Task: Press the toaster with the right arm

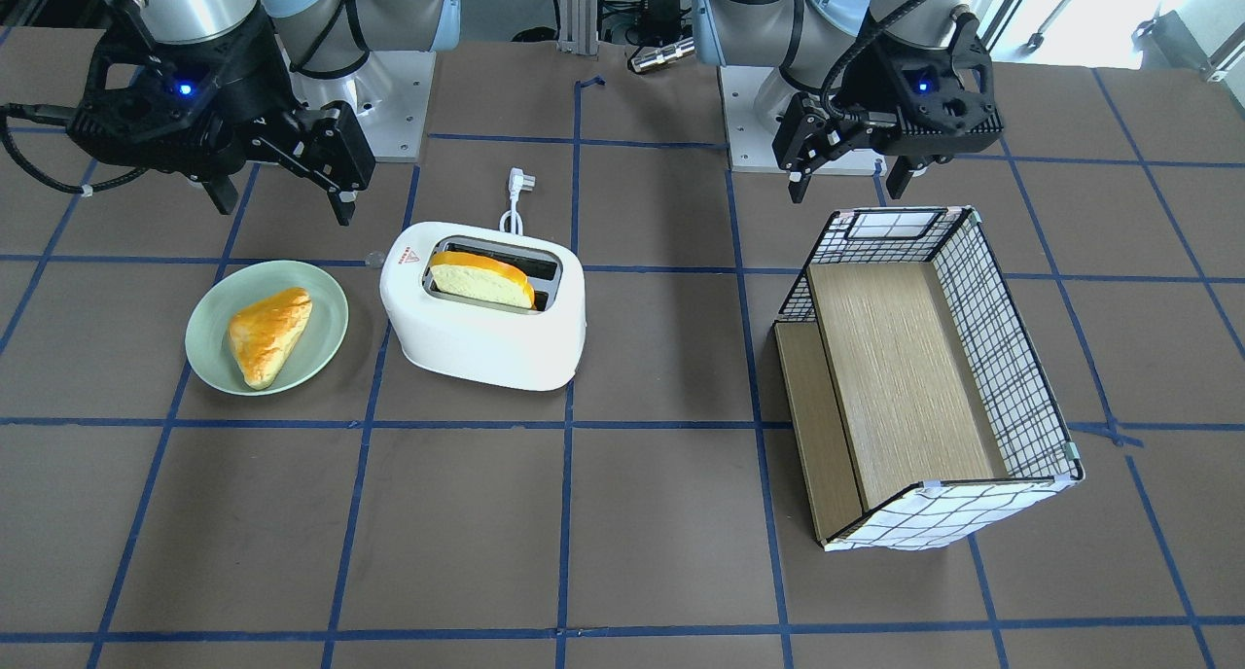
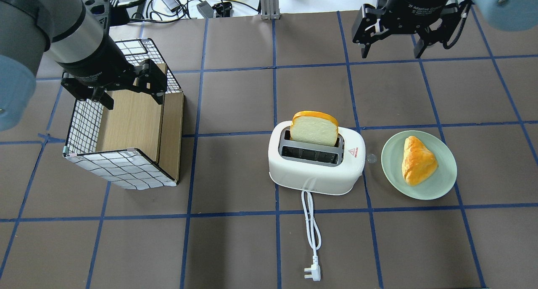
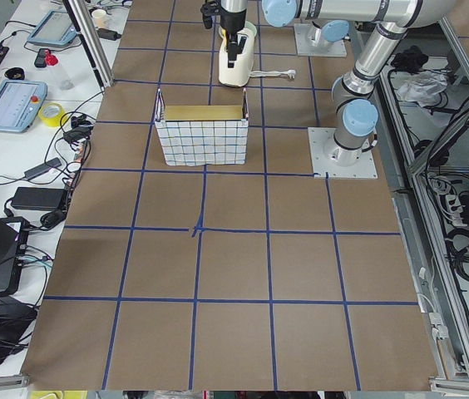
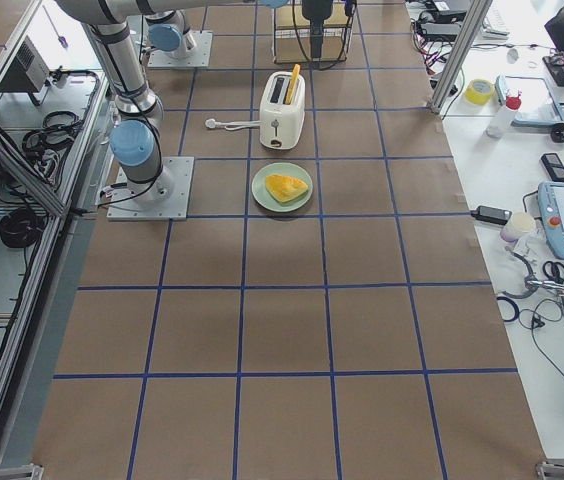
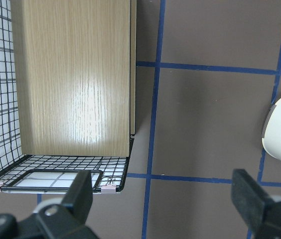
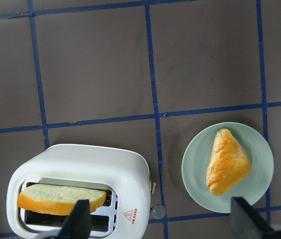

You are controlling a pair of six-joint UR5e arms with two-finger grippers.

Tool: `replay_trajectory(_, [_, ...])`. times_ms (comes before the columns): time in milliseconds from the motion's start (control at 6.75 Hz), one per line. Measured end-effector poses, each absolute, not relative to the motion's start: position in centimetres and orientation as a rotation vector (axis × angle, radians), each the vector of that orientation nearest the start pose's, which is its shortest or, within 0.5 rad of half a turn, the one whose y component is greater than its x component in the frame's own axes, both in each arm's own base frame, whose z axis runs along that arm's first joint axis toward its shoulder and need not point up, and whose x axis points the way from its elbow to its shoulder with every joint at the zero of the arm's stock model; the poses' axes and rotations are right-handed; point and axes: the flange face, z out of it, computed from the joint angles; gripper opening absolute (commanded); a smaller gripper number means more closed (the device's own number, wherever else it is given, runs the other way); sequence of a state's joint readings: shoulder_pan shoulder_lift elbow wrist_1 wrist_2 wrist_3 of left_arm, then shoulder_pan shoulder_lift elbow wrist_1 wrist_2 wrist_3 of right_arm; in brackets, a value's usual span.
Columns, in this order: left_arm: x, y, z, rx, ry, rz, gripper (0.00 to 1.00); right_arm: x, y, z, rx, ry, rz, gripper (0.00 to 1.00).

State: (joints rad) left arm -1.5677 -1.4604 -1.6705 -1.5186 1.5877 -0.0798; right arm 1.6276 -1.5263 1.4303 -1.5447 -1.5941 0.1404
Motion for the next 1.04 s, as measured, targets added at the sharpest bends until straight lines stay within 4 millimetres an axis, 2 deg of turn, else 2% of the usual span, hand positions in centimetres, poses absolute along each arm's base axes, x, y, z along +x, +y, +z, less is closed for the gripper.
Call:
replay_trajectory(296, [-13.0,-45.2,49.6,-0.130,3.123,-0.100,1.00,16.0,-50.8,53.3,0.132,3.152,-0.115,1.00])
replay_trajectory(444, [-13.0,-45.2,49.6,-0.130,3.123,-0.100,1.00,15.7,-50.9,53.1,0.134,3.152,-0.106,0.95])
replay_trajectory(593, [-13.0,-45.2,49.6,-0.130,3.123,-0.100,1.00,15.0,-51.2,52.6,0.146,3.144,-0.086,0.85])
replay_trajectory(741, [-13.0,-45.2,49.6,-0.130,3.123,-0.100,1.00,13.4,-51.7,52.0,0.159,3.099,-0.046,0.69])
replay_trajectory(889, [-13.0,-45.2,49.6,-0.130,3.123,-0.099,1.00,10.9,-52.3,51.3,0.158,3.018,0.008,0.29])
replay_trajectory(1037, [-13.0,-45.2,49.6,-0.130,3.123,-0.099,1.00,8.2,-52.5,50.5,0.129,2.931,0.065,0.00])
